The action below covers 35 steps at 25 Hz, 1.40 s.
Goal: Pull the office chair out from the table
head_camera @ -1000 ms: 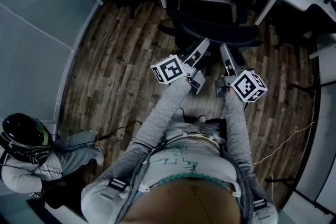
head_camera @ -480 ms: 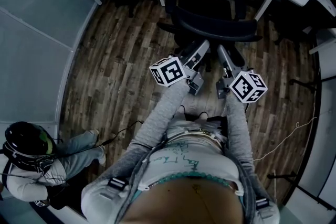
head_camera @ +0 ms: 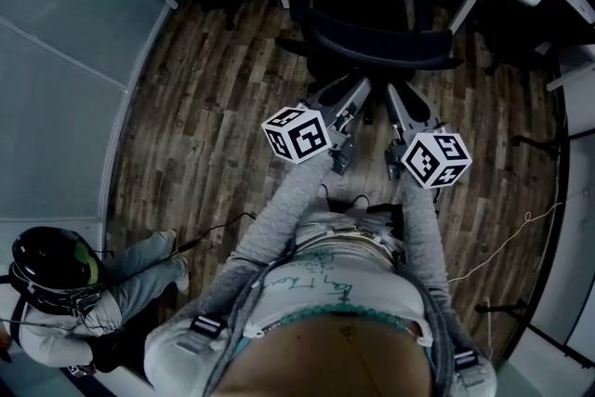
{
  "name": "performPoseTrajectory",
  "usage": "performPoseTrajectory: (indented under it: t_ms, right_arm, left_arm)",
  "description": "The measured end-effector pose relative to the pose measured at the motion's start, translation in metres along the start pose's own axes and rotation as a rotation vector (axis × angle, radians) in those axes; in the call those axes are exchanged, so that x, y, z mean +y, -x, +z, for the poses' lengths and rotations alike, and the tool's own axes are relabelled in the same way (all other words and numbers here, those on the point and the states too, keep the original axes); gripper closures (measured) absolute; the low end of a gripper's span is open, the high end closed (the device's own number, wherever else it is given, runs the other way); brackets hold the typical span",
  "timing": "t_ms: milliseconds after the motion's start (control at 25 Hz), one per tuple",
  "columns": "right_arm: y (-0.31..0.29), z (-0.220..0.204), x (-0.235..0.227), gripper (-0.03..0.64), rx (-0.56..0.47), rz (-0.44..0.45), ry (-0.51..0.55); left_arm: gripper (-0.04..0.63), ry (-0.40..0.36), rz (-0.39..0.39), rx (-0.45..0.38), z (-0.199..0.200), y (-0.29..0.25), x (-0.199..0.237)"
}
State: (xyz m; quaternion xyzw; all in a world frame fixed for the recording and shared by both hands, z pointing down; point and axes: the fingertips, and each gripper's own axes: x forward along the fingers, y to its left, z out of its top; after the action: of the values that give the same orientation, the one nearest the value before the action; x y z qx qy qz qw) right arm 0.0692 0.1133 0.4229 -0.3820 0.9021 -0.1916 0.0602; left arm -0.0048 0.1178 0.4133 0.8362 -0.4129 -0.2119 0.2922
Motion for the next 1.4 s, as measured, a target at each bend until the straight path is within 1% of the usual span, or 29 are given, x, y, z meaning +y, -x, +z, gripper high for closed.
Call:
performPoseTrajectory:
  t_ms: [120,240,360,440,600,760,880,960,1040,1120,1280,1400]
  right_arm:
    - [0.004,0.002,0.002,0.543,0.003,0.009,0.01]
    - [0.007,0.0,0.005,0.572,0.015,0.019,0.038]
    - [0.008,-0.002,0.006,0.584,0.036,0.032,0.05]
    - [0.01,-0.004,0.007,0.588,0.053,0.032,0.056]
    - [0.014,0.001,0.007,0.592,0.056,0.054,0.039]
    - [0.017,0.004,0.009,0.594,0.046,0.062,0.066]
    - [0.02,0.007,0.015,0.594,0.031,0.07,0.093]
    - [0.02,0.01,0.018,0.594,0.02,0.09,0.074]
    - [0.02,0.011,0.019,0.594,0.013,0.107,0.045]
    - [0.02,0.012,0.019,0.595,0.01,0.109,0.046]
    - [0.019,0.025,0.022,0.595,-0.018,0.107,0.096]
    - [0.02,0.036,0.032,0.595,-0.034,0.106,0.155]
  left_arm:
    - [0.508,-0.05,0.0,0.012,-0.002,0.0,-0.007]
    - [0.537,-0.116,0.007,0.033,-0.005,0.0,-0.011]
    - [0.565,-0.171,0.017,0.057,-0.008,0.001,-0.013]
    - [0.582,-0.192,0.021,0.078,-0.012,0.003,-0.014]
    - [0.584,-0.225,0.018,0.098,-0.016,-0.001,-0.019]
    - [0.584,-0.277,0.033,0.1,-0.018,-0.001,-0.02]
    - [0.584,-0.313,0.044,0.086,-0.016,0.001,-0.024]
    - [0.584,-0.343,0.055,0.07,-0.013,0.0,-0.027]
    - [0.584,-0.349,0.059,0.055,-0.009,0.0,-0.029]
    - [0.584,-0.353,0.061,0.051,-0.008,0.0,-0.031]
    - [0.584,-0.353,0.051,0.05,-0.001,-0.004,-0.038]
    - [0.584,-0.362,0.035,0.039,0.005,-0.003,-0.048]
